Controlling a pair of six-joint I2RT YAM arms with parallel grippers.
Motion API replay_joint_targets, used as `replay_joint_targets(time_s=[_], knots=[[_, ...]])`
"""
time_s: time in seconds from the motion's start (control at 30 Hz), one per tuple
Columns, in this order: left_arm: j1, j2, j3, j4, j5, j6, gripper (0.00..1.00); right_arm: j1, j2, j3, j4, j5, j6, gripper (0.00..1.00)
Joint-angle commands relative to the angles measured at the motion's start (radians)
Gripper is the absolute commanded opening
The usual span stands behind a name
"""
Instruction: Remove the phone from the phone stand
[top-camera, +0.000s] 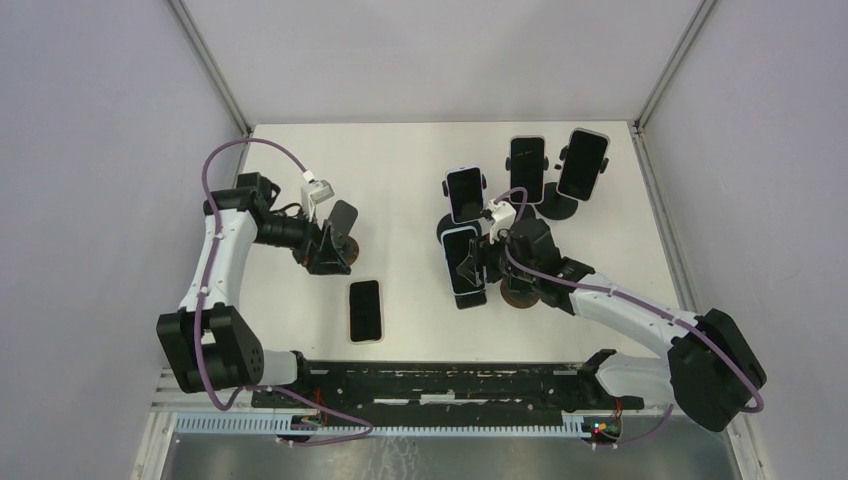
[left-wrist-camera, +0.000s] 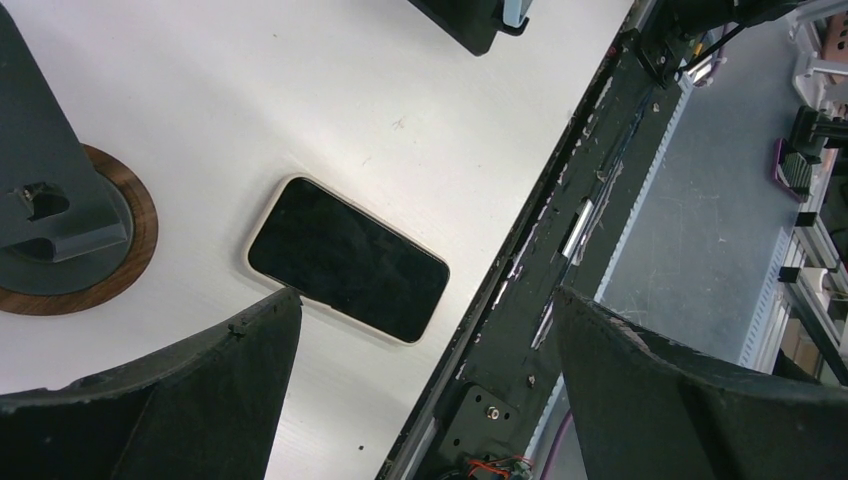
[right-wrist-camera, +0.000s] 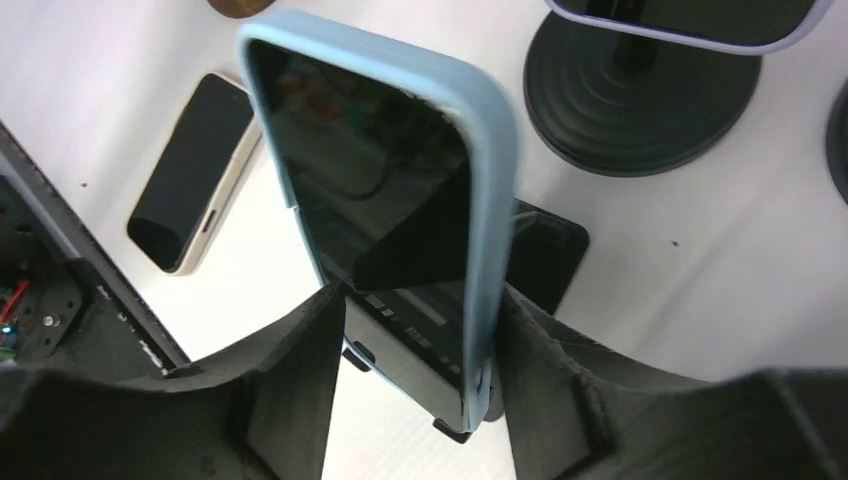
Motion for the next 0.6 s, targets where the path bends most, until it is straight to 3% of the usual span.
replay_joint_targets(time_s=[0.0,0.1,0.33,0.43,0.57], knots=[[-0.02,-0.018,-0.005,0.013,0.007,-0.032,0.99,-0.002,0.016,-0.032,0.176,-0.115,0.056,0.54],[-0.024,-0.024,-0.005,0.014,0.008,-0.034,0.98,-0.001,0.029,-0.041,0.208,-0.147,0.065,0.35],[-0.033,-0.035,-0.01,0.014,0.007,-0.037,0.98,-0.002,0.058,-0.076,0.287,-0.2,0.099,0.16],[-0.035,-0.032,-0.009,0.013,0.01,-0.038,0.98,0.0,0.08,-0.089,0.332,-0.211,0.12,0.02],[-0.038,-0.03,-0.011,0.014,0.014,-0.04,0.97,0.001,0.079,-0.096,0.386,-0.24,0.138,0.0]])
